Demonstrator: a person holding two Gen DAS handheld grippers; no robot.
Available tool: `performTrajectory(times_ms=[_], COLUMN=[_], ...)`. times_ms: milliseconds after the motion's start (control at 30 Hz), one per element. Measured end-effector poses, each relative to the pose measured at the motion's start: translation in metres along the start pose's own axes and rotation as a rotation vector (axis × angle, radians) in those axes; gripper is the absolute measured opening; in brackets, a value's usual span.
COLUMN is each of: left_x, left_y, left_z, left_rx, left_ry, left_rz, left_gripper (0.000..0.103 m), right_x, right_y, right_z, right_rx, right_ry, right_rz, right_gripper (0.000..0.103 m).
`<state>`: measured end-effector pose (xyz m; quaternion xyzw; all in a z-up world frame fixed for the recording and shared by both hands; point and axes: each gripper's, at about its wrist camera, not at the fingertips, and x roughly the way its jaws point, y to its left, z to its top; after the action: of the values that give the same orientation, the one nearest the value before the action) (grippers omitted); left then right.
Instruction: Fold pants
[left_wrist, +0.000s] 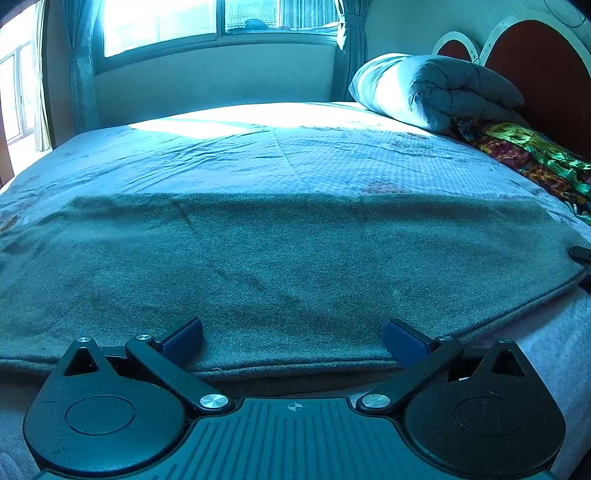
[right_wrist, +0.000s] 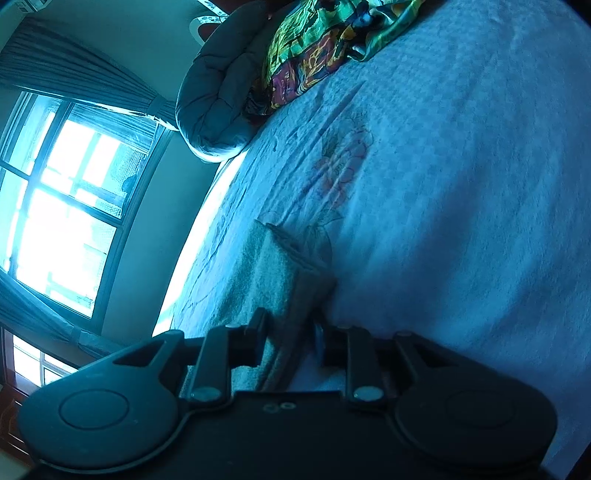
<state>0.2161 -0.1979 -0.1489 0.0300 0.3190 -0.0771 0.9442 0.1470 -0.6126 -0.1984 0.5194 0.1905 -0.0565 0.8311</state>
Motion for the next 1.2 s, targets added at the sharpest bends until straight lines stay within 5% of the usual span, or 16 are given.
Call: performTrajectory(times_ms=[133,300,433,533,633,833,933,1000,1033,1067,1200], left_x=[0.003,0.009,-0.003,-0.023,-0.050,-0.089,-0.106,-0.111,-0.111,-0.111,-0.108], left_y=[-0.001,-0.005,0.018,0.059,0.121,0.273,0.333,0.361,0.370,0.378,0.391], left_z=[-0.005,-0.009,-0.001,-0.003,-0.011,-0.032,-0.051,-0.065,-0.072,-0.078,-0.087], left_rx=[0.023,0.043,-0.021,-0.069,-0.096,-0.203,-0.332,-0.420,-0.455,-0.496,-0.554], left_ry=[-0.003,-0.011,-0.017,-0.049,-0.099,-0.103,-0.097,-0.100,-0.098,-0.093,-0.115], left_rz=[0.003,0.018,-0.068,-0.044,0.011,0.253,0.344,0.356,0.360,0.360,0.325], left_gripper=[0.103,0.103,0.103,0.103,0.103,0.103,0.103,0.103,0.103,0.103,0.103], right_x=[0.003,0.003,-0.006,-0.004,0.010,0.062,0.093,0.113,0.124,0.124,0.105], right_y=[0.003,0.021,0.064,0.116,0.175,0.257,0.278,0.281,0.282,0.281,0.276], right_z=[-0.001,0.000,-0.004,-0.019,-0.056,-0.167,-0.242,-0.299,-0.326,-0.339,-0.322], right_rx=[-0.020,-0.087,-0.172,-0.308,-0.461,-0.614,-0.660,-0.706,-0.746,-0.753,-0.704], right_ry=[-0.004,-0.019,-0.056,-0.049,-0.015,0.120,0.250,0.397,0.526,0.557,0.440], right_rz=[-0.016,-0.031,0.012,0.056,0.106,0.215,0.266,0.338,0.315,0.283,0.287], right_gripper=[0.019,0.008,0.007,0.007,0.007,0.008,0.011,0.026,0.027,0.021,0.023])
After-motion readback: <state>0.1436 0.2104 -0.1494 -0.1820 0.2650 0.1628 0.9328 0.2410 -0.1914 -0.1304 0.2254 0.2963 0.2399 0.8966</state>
